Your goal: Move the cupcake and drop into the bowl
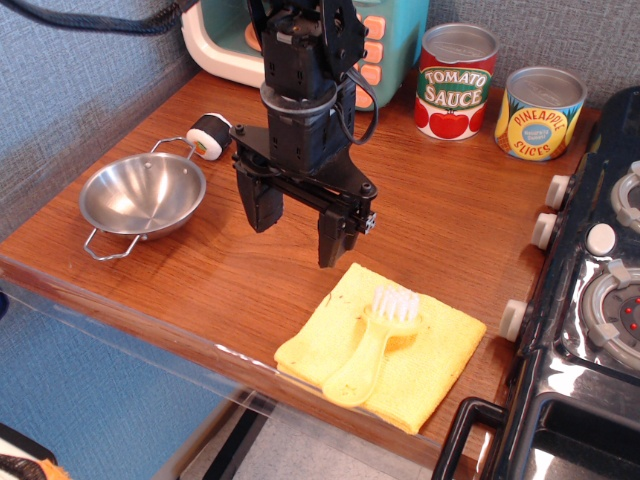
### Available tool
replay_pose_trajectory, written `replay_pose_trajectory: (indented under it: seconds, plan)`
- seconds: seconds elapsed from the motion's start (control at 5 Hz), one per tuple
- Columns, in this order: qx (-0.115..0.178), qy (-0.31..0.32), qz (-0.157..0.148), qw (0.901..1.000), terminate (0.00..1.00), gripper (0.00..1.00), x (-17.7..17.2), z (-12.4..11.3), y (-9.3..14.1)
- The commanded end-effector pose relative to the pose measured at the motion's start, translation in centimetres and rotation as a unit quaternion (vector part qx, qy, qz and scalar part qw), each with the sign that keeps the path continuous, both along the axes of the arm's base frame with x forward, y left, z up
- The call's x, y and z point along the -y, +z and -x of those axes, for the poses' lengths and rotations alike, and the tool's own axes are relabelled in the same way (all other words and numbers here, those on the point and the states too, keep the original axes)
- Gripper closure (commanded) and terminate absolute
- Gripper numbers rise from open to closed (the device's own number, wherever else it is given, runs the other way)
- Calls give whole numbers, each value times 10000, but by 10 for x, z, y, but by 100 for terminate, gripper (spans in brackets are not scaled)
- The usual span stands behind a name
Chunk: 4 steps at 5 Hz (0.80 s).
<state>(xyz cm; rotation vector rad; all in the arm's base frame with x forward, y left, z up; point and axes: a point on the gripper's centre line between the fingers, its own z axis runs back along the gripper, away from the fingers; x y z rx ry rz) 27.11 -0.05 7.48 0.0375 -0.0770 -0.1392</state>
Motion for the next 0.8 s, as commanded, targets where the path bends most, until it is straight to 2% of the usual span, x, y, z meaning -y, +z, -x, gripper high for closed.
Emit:
replay_pose_trajectory:
  seconds: [0.0,0.2,0.4,0.6]
  plan:
    - [0,0,0,10000,0,0,0,0,0]
    - [155,384,8,9991,0,0,-24,-25,11]
    - [354,949,-48,9948,0,0,-65,-59,23]
    - [513,1466,-76,9878,0,0,-104,-81,33]
